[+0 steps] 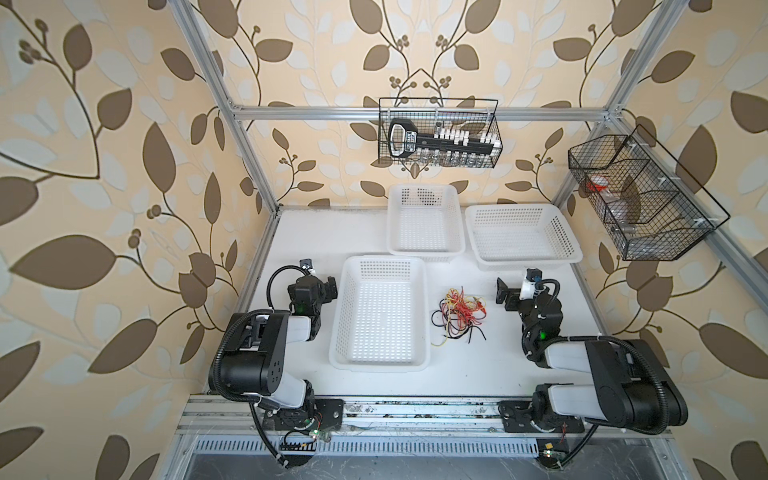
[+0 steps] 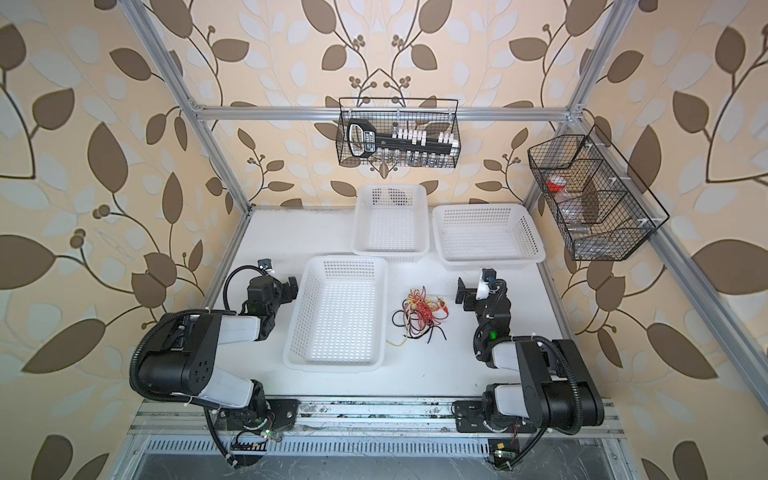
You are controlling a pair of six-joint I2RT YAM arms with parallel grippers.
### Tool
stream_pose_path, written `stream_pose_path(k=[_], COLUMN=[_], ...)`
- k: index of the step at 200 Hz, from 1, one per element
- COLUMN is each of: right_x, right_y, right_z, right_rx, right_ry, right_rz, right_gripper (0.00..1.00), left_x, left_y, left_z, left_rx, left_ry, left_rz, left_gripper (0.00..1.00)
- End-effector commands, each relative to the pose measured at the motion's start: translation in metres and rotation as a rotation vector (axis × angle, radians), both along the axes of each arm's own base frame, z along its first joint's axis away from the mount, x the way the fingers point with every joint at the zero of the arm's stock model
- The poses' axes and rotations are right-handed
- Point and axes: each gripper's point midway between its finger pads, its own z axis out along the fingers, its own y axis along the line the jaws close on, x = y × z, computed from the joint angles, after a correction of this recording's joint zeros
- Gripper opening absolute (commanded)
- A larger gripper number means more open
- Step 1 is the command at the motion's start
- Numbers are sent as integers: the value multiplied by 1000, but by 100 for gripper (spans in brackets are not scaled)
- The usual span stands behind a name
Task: Untangle the cables
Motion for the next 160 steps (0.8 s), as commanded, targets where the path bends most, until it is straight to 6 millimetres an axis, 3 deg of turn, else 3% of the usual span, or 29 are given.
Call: stream_pose_path(k=[1, 46, 71, 90, 115, 160], right_x=[8, 2, 0, 1, -6, -12], right_y=[-4, -9, -15, -22, -27, -1], right_z=[15, 44, 64, 79, 77, 62], right_rx=[-14, -42, -54, 59, 251, 371], right_ry=[-31, -25, -6, 35, 125, 242], right_rz=[-20, -86, -215, -310, -380, -198], right_gripper=[100, 100, 100, 100, 100, 100], left_x=[5, -10, -21, -30, -42, -58], left_y=[5, 30, 41, 46, 41, 15], left_z=[18, 50, 70, 85, 104, 112], left_rx=[9, 29, 4, -21, -97, -207], left_ry=[-63, -63, -64, -69, -128, -108], left_rz=[25, 185, 288, 341, 364, 327], left_gripper=[99, 99, 99, 99, 99, 99])
